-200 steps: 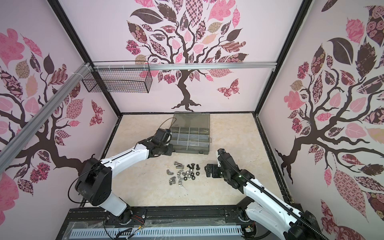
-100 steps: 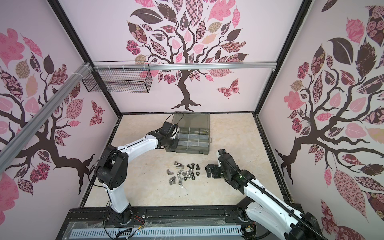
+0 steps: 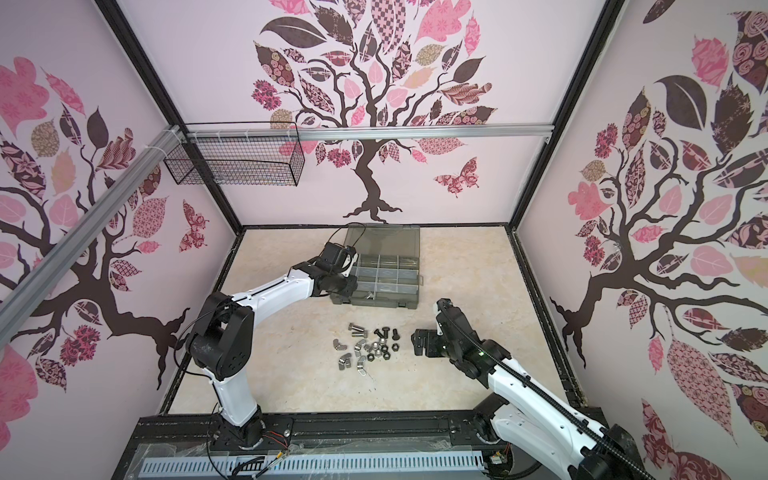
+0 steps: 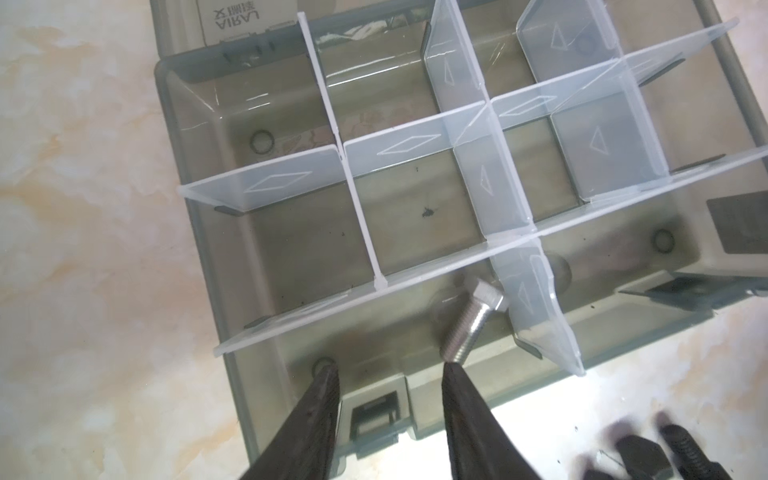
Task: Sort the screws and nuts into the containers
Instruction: 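Carry the silver bolt into the organizer box and open the left gripper, then withdraw the left gripper while the right gripper reaches to a silver bolt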
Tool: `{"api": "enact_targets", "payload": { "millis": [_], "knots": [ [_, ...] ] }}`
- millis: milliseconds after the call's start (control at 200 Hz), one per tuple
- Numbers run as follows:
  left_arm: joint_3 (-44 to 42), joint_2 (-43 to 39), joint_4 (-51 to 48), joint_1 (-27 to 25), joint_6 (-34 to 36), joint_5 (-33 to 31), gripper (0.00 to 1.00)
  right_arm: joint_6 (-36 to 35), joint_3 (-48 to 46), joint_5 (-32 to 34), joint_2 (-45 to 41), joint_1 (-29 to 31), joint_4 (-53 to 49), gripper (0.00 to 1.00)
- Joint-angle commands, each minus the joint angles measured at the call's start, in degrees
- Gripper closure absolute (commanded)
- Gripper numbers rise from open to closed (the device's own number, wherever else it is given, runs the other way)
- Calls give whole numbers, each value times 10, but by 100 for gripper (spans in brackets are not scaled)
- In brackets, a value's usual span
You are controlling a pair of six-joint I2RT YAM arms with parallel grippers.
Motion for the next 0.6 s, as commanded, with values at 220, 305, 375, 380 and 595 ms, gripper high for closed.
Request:
{"api": "enact_targets", "payload": {
  "millis": [220,305,375,380,595],
  "knots": [
    [-124,-171,32,16,-64,24,54,-42,46,5,49,4,11,0],
    [-165,-217,35,17,-84,24,54,-59,59,-3,77,3,26,0],
    [-199,-255,35,17,-100,26,54,-77,77,-12,108,3,38,1],
    [-201,-258,35,17,-101,26,54,-78,79,-13,111,4,39,0],
    [-267,-354,26,20,-124,8,54,-132,168,-15,234,41,70,1]
  ]
}}
